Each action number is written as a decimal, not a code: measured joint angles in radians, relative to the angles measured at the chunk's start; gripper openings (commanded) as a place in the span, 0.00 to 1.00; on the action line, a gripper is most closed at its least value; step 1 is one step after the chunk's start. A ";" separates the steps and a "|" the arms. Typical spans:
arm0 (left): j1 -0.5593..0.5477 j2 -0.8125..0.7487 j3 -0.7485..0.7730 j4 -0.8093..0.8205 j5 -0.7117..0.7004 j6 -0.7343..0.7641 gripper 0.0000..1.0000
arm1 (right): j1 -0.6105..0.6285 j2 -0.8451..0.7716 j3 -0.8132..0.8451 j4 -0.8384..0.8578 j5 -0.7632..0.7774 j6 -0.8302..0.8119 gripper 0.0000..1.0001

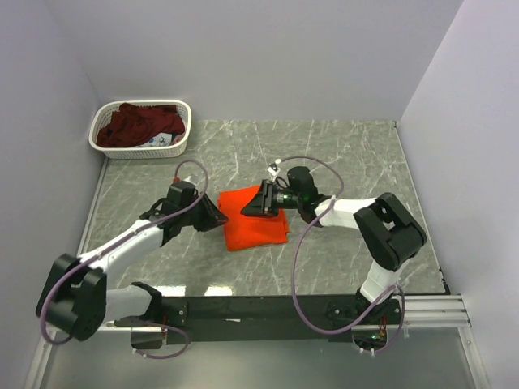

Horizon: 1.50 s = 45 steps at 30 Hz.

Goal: Fold and stack the t-shirts
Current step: Fold the tshirt

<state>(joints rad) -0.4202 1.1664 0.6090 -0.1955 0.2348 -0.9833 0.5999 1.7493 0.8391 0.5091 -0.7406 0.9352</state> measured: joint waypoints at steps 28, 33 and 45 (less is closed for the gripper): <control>0.013 0.107 -0.169 0.132 -0.028 -0.025 0.30 | -0.231 0.084 0.044 -0.080 -0.037 -0.118 0.33; 0.013 0.015 -0.139 0.038 -0.077 -0.005 0.43 | -0.266 0.164 0.200 -0.121 -0.018 -0.149 0.33; 0.013 -0.070 -0.130 -0.042 -0.120 0.002 0.62 | -0.333 0.343 0.257 -0.142 -0.041 -0.131 0.34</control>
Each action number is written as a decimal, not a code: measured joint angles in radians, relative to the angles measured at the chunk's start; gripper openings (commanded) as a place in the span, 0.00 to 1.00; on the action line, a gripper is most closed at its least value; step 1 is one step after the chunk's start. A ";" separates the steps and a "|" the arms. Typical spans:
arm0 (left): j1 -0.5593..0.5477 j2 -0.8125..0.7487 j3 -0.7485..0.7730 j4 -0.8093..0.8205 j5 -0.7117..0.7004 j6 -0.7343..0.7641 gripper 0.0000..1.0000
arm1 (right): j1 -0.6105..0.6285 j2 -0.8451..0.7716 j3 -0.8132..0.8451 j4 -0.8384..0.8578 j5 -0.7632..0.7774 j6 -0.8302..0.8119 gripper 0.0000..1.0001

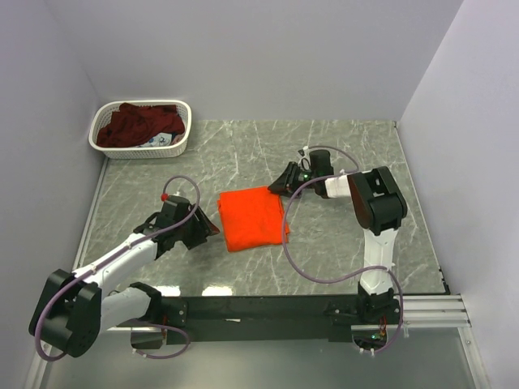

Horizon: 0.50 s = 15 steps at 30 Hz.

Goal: Fold and stack the t-shirts
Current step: Fold the tshirt, then neatly place the folded tshirt to the corner

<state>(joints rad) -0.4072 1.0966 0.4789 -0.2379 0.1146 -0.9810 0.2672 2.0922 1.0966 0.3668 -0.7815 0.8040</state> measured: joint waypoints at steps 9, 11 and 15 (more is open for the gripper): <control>-0.013 0.016 0.007 -0.017 -0.011 0.001 0.68 | -0.006 -0.317 -0.100 -0.265 0.147 -0.180 0.44; -0.017 0.029 0.015 -0.018 -0.015 0.005 0.71 | -0.005 -0.427 -0.154 -0.313 0.187 -0.221 0.50; -0.020 0.072 0.046 -0.016 -0.023 0.021 0.70 | 0.005 -0.605 -0.272 -0.404 0.269 -0.277 0.54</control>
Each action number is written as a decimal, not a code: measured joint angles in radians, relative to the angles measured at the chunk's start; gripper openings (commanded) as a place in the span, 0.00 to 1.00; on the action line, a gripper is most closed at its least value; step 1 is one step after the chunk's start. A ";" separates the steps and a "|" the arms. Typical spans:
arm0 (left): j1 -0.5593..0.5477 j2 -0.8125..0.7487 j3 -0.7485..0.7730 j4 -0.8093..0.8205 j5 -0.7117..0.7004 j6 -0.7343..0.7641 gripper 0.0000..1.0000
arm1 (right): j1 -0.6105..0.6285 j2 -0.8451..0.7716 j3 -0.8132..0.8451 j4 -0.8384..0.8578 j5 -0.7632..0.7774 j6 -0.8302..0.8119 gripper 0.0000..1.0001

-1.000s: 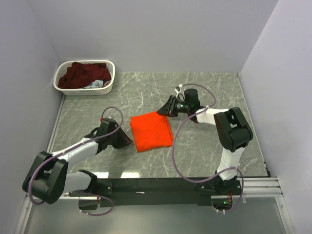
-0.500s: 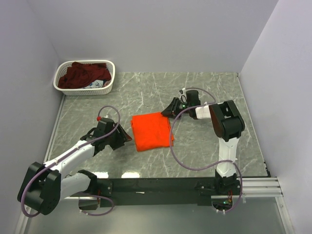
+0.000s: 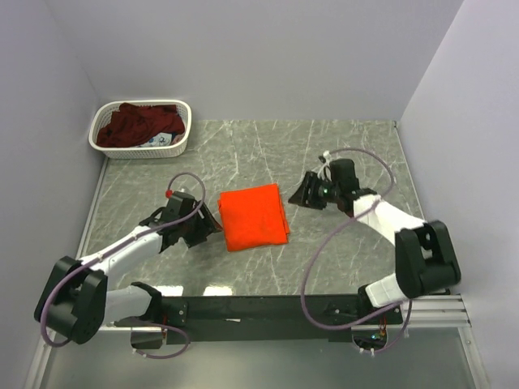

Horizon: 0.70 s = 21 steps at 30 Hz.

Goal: Fold and stack the t-shirts
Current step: Neatly place the folded tshirt to the corner

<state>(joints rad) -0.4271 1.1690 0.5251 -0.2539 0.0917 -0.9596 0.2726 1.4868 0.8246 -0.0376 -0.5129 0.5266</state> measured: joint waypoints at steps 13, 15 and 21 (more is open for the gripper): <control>-0.001 0.270 0.122 0.093 0.024 0.015 0.52 | 0.042 -0.416 -0.278 -0.222 0.136 -0.023 0.54; -0.007 0.307 0.146 0.113 0.028 0.014 0.44 | 0.042 -0.454 -0.278 -0.237 0.143 -0.022 0.54; -0.071 0.441 0.232 0.174 0.053 -0.003 0.23 | 0.044 -0.578 -0.319 -0.254 0.206 0.025 0.54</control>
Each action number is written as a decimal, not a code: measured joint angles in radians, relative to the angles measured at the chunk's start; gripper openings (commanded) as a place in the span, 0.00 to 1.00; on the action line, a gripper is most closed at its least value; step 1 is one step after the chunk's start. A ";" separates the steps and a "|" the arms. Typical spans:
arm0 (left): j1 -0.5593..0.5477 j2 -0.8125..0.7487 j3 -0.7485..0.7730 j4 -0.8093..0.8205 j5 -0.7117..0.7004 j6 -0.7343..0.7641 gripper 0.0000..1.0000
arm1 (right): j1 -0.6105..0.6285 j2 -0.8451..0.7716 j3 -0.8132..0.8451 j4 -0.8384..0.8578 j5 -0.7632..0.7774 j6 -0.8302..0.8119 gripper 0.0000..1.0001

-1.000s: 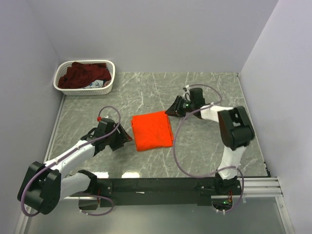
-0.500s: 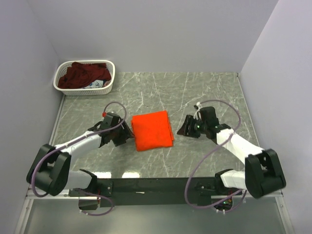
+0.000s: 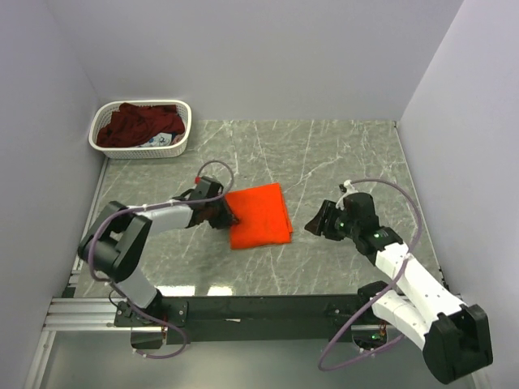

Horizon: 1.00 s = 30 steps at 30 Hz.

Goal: Fold and stack the t-shirts
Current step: Neatly place the folded tshirt to the corner

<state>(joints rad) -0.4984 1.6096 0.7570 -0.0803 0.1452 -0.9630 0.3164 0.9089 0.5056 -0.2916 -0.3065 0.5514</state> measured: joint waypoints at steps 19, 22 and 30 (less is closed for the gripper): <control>-0.182 0.332 0.376 0.047 0.051 -0.116 0.23 | -0.009 -0.113 -0.254 0.174 0.081 0.449 0.96; -0.181 0.251 0.241 0.080 0.032 -0.173 0.27 | -0.009 -0.110 -0.289 0.236 0.083 0.521 0.95; -0.182 0.087 0.105 0.051 -0.034 -0.229 0.68 | 0.007 -0.071 -0.332 0.364 0.102 0.663 0.93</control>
<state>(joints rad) -0.6804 1.6970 0.8623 -0.0288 0.1116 -1.1915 0.3237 0.8383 0.1738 0.0727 -0.2047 1.2148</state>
